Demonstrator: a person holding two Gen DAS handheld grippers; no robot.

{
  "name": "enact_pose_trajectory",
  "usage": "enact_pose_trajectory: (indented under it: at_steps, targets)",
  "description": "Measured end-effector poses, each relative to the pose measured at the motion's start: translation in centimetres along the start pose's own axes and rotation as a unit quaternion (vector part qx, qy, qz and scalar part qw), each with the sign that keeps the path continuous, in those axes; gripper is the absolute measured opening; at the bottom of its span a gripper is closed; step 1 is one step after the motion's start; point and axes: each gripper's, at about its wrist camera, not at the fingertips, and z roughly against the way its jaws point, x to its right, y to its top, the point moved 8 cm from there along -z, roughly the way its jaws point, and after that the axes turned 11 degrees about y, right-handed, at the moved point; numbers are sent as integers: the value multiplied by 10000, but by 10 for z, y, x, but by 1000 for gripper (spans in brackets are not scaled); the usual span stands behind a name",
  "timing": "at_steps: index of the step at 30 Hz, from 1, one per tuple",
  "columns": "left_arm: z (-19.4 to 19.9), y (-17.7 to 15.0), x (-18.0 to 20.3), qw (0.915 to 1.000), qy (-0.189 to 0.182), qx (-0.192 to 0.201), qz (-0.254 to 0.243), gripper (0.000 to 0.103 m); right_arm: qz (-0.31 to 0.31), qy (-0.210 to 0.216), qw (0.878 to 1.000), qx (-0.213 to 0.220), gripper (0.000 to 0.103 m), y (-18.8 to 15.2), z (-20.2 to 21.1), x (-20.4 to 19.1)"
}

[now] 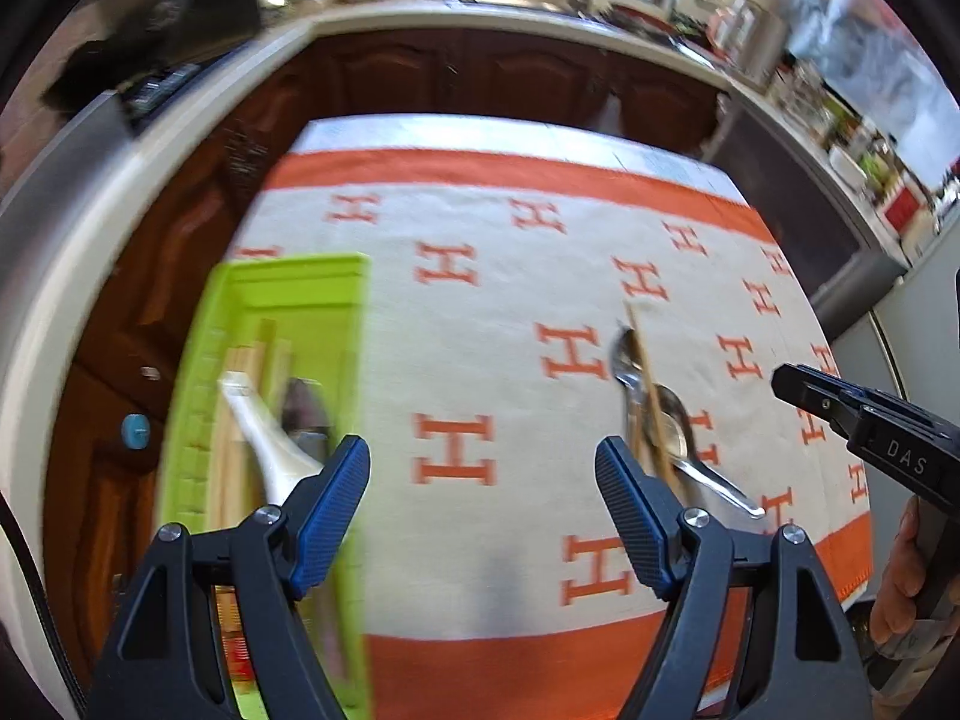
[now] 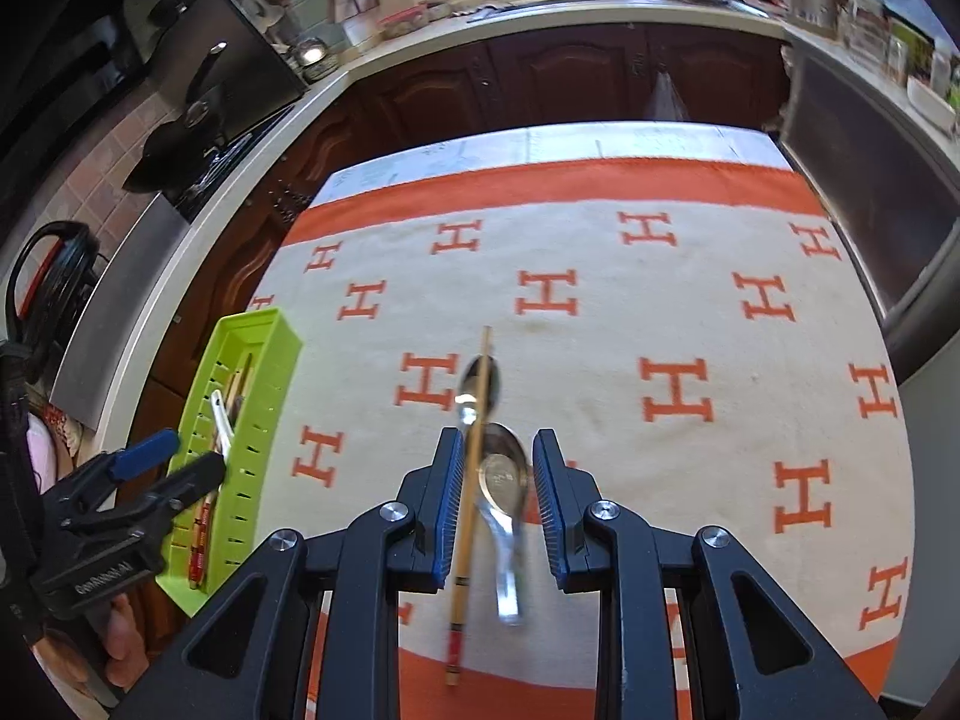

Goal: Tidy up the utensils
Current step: 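Move both open tools back over the remaining utensils on the blanket, then grasp the small silver spoon with the left tool while the right tool grasps a brown chopstick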

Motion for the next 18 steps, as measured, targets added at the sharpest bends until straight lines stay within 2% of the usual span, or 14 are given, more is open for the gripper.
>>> enact_pose_trajectory:
  at_steps: [3, 8, 14, 18]
  targets:
    - [-21, -3, 33, 9994, -185, -188, -205, 76, -145, 116, 9998, -69, 24, -6, -7, 15]
    - [-54, -8, 68, 9980, -178, -401, -463, 76, -292, 289, 9988, -274, 24, -22, -29, 30]
    - [-81, -16, 85, 9957, -37, -701, -606, 65, -357, 408, 9975, -448, 24, -35, -48, 45]
    - [-89, -18, 91, 9945, 91, -785, -694, 64, -446, 491, 9965, -510, 24, -40, -58, 55]
